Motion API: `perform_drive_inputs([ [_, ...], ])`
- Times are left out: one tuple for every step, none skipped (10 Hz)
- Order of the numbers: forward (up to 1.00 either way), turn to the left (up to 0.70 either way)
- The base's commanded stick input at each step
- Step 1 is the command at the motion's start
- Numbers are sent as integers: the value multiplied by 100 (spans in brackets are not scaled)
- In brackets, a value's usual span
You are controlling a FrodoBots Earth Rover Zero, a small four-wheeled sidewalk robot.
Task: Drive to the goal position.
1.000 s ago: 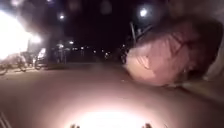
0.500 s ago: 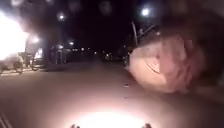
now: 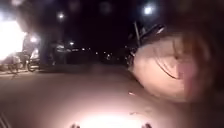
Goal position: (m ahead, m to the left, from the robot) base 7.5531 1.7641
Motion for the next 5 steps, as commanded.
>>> perform_drive_inputs([
  [85, 0],
  [85, 0],
  [85, 0],
  [85, 0],
  [85, 0],
])
